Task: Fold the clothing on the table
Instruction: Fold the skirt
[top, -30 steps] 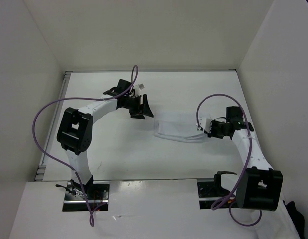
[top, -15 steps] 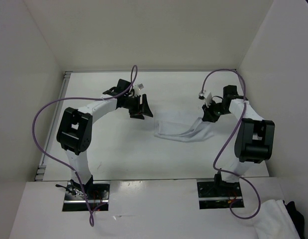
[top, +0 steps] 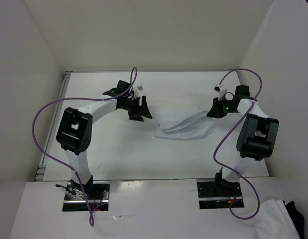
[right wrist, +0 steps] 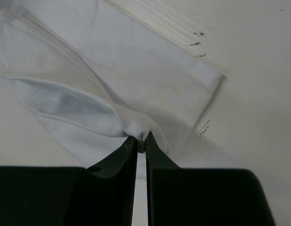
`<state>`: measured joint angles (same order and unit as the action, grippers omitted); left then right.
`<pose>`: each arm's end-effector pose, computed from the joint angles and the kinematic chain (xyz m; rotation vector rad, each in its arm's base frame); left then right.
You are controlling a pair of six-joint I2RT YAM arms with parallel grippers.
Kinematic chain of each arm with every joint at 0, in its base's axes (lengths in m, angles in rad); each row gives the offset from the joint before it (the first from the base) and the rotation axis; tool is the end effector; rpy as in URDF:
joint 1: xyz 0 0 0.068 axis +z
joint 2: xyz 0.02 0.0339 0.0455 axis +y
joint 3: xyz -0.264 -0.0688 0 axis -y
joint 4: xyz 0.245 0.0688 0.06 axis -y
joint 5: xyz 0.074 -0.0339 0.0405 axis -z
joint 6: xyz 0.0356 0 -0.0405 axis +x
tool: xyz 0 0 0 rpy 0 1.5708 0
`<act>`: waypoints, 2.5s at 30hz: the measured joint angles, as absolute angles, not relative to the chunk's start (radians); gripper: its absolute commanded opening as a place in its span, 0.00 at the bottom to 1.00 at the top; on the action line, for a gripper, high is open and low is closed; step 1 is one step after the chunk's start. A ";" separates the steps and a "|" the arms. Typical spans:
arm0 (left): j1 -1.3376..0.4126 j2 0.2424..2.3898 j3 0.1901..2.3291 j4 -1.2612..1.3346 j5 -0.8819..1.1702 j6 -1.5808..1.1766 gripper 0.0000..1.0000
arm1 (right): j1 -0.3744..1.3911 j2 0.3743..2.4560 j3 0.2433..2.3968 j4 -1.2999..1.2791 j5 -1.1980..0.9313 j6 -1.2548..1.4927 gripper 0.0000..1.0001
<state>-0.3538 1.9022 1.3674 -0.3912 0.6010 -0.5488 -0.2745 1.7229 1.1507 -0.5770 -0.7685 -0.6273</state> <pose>0.3771 -0.1607 0.2073 0.0148 2.6168 -1.1051 0.3332 -0.0681 0.2014 -0.6168 2.2935 0.6405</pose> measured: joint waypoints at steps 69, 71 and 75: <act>-0.456 2.172 1.854 -0.411 -0.236 -0.235 0.94 | -0.323 1.486 1.137 -0.557 -0.735 -0.426 0.56; -0.478 2.133 1.794 -0.409 -0.162 -0.228 0.90 | -0.322 1.486 1.126 -0.569 -0.736 -0.459 0.56; -0.535 2.044 1.679 -0.387 0.076 -0.221 0.82 | -0.320 1.507 1.092 -0.598 -0.720 -0.504 0.56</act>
<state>-0.5354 2.0438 1.6787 -0.3866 0.0761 -0.2211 -0.3202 1.5066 1.0916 -0.5980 -0.7197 -0.5041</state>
